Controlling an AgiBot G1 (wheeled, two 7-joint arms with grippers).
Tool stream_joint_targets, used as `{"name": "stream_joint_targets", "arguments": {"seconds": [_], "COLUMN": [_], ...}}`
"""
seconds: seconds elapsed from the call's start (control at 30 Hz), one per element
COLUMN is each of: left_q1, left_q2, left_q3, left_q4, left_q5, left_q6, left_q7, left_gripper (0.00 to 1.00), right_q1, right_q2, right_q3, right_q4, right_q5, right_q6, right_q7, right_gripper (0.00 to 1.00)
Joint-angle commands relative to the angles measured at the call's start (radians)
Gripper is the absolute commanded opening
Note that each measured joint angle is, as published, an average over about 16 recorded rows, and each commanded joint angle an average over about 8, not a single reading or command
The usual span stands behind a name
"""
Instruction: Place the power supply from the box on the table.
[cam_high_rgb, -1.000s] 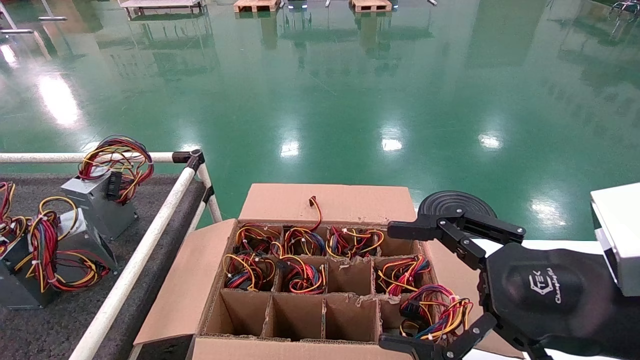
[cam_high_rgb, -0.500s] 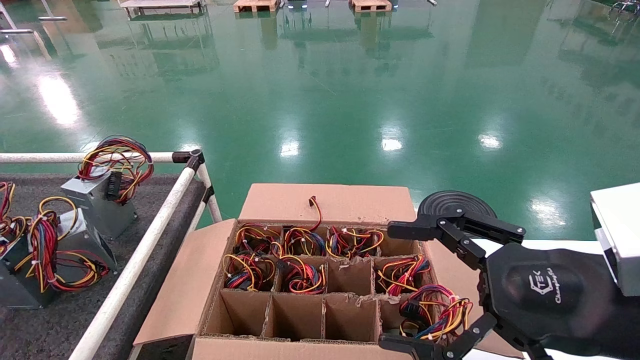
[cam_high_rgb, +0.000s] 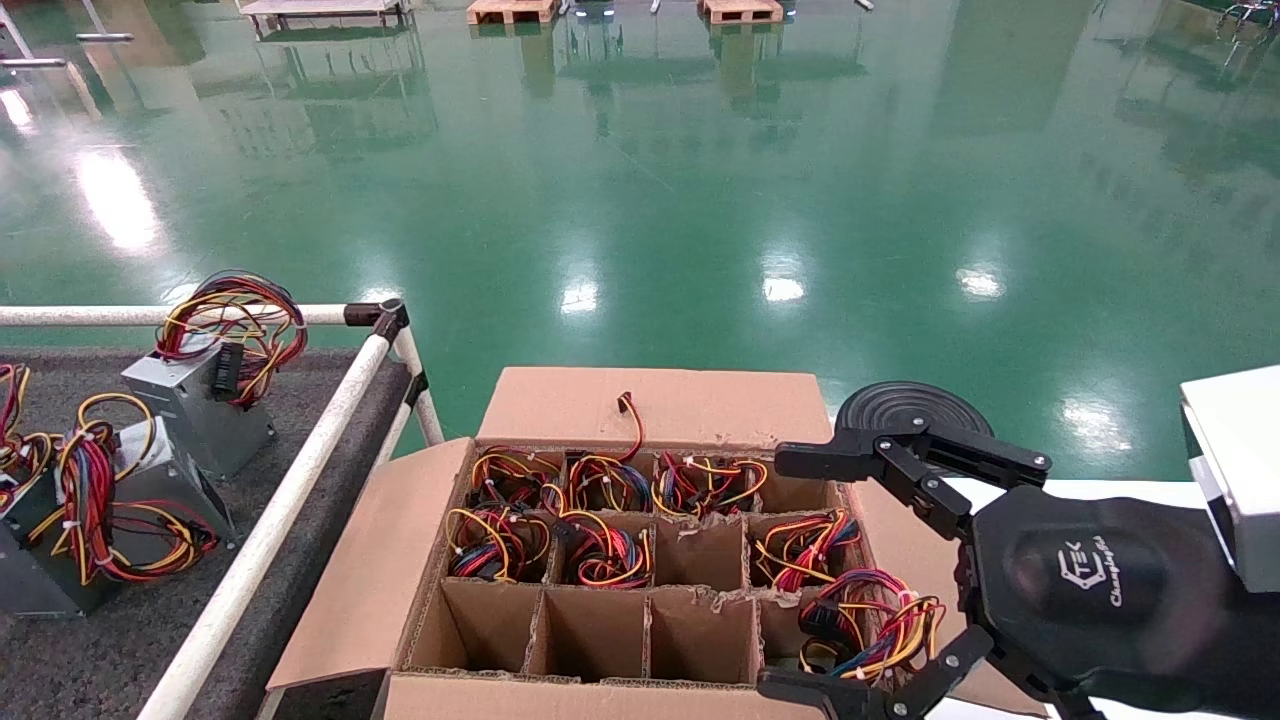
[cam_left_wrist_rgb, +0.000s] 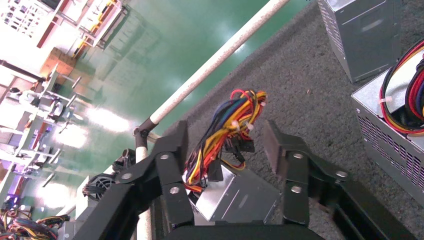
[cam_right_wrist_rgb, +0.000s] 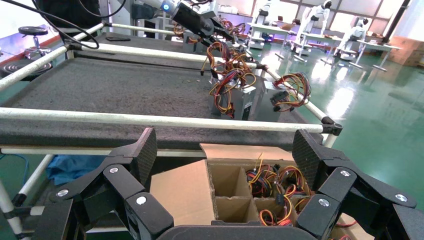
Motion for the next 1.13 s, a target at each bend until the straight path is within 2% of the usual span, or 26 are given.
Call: {"name": "stream_joint_targets", "arguments": {"seconds": [0.03,1.13], "left_q1": [0.000,0.000], "left_q2": [0.000,0.000], "left_q3": [0.000,0.000], "left_q4": [0.000,0.000], "left_q5": [0.000,0.000], "left_q6": [0.000,-0.001], "left_q7": [0.000,0.000], "left_gripper": [1.00,1.00], "right_q1": [0.000,0.000], "right_q2": [0.000,0.000], "right_q3": [0.000,0.000], "right_q4": [0.000,0.000], "right_q5": [0.000,0.000], "right_q6": [0.000,0.000], "right_q7": [0.000,0.000], "right_gripper": [1.00,1.00]}}
